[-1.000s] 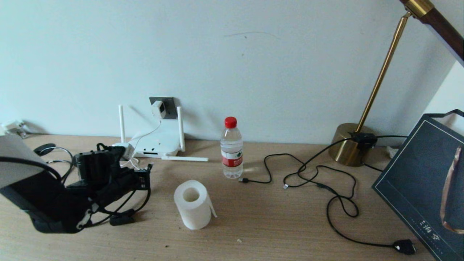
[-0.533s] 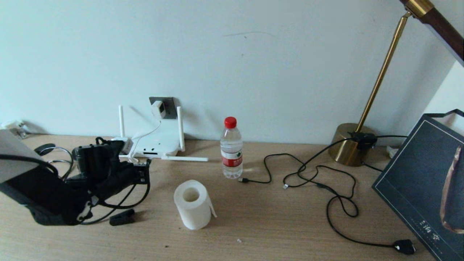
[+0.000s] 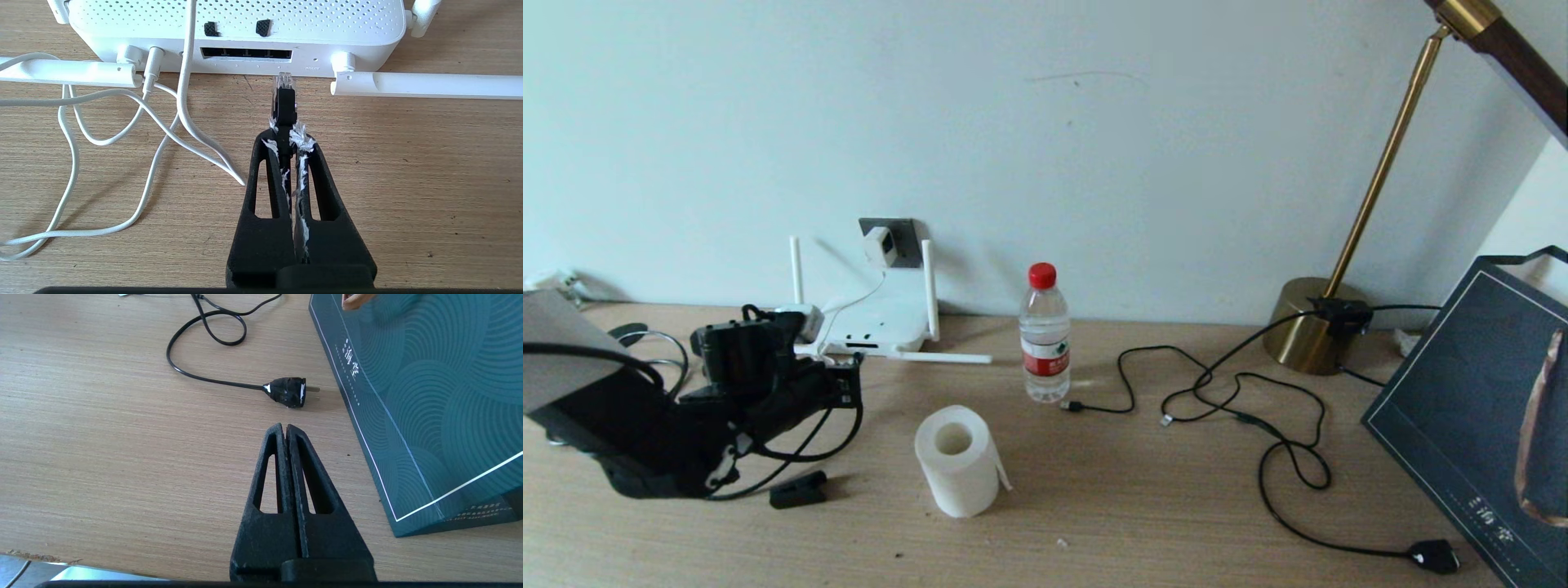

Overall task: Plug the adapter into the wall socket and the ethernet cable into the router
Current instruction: Align cable and router interface

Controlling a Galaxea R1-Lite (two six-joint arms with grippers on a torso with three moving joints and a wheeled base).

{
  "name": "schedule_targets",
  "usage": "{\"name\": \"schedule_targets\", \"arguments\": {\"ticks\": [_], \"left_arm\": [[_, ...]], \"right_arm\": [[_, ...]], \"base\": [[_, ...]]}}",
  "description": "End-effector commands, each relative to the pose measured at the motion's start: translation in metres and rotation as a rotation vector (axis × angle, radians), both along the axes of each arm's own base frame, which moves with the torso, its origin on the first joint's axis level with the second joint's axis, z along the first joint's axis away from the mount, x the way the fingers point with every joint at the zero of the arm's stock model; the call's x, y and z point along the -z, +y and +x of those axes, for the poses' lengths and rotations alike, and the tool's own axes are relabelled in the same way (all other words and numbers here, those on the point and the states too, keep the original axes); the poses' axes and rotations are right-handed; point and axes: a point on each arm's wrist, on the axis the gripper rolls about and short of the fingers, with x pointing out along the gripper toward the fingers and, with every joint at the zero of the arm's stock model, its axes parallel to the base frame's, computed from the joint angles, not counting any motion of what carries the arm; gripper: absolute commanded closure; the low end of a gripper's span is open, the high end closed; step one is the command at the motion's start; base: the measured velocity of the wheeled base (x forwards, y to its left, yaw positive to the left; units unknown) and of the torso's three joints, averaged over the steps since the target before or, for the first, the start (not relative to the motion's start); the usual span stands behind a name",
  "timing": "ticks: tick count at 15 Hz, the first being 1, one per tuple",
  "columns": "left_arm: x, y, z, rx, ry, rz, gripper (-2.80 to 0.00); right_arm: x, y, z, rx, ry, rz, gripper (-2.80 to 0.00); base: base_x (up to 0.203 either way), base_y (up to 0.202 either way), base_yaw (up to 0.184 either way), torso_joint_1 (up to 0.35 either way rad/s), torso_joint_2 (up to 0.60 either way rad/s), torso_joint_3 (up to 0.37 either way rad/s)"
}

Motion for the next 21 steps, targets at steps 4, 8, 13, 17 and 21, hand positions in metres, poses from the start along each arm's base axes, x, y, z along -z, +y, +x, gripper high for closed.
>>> {"name": "schedule_targets", "arguments": {"ticks": [4,8,13,17,21], "left_arm": [[0.0050,-0.0001,0.0059,0.002,0.000,0.000,0.00],[0.0098,-0.0001,0.0090,0.001,0.008,-0.002,0.00],[0.0122,-0.0002,0.0111,0.002,0.009,-0.003,0.00],[0.0111,-0.0002,0.0106,0.002,0.007,-0.004,0.00],[0.0104,-0.0002,0.0091,0.002,0.007,-0.003,0.00]], "right_arm": [[0.0002,0.0000,0.0001,-0.001,0.003,0.000,0.00],[0.0002,0.0000,0.0001,0.000,0.003,0.000,0.00],[0.0002,0.0000,0.0001,0.000,0.003,0.000,0.00],[0.0002,0.0000,0.0001,-0.001,0.003,-0.001,0.00],[0.0002,0.0000,0.0001,0.000,0.003,0.000,0.00]], "base": [[0.000,0.000,0.000,0.000,0.00,0.000],[0.000,0.000,0.000,0.000,0.00,0.000],[0.000,0.000,0.000,0.000,0.00,0.000],[0.000,0.000,0.000,0.000,0.00,0.000],[0.000,0.000,0.000,0.000,0.00,0.000]]}}
